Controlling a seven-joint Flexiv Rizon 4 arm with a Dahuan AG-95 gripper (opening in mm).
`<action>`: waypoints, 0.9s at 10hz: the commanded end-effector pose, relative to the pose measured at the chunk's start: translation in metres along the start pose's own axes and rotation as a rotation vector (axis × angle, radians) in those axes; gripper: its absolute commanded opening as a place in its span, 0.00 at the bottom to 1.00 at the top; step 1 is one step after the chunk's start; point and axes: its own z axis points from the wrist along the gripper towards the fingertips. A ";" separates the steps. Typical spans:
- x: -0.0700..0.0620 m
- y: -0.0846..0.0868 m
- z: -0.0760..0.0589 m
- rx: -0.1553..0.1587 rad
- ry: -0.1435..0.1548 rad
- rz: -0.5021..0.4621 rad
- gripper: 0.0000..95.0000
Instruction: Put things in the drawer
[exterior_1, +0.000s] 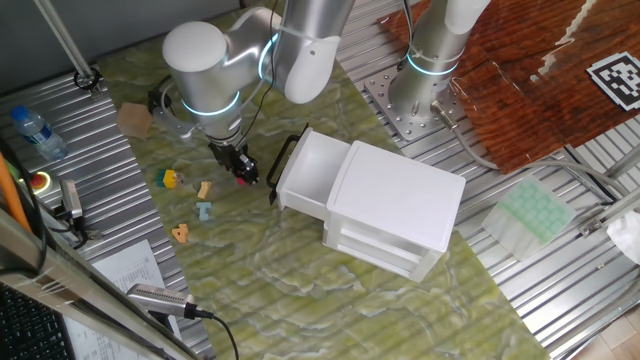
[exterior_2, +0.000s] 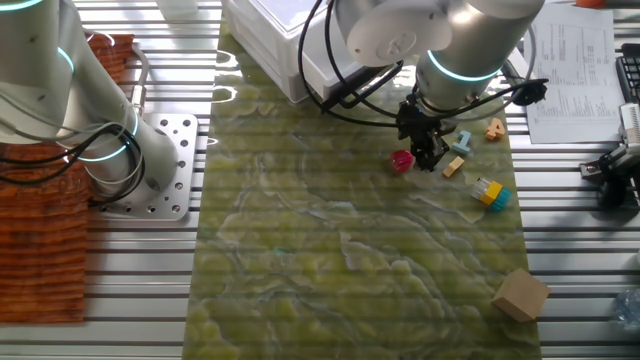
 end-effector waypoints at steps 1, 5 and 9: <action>0.000 0.000 0.000 0.000 0.000 0.001 0.60; 0.000 0.000 0.000 0.000 0.000 0.001 0.60; -0.002 0.007 -0.020 0.011 0.056 0.085 0.60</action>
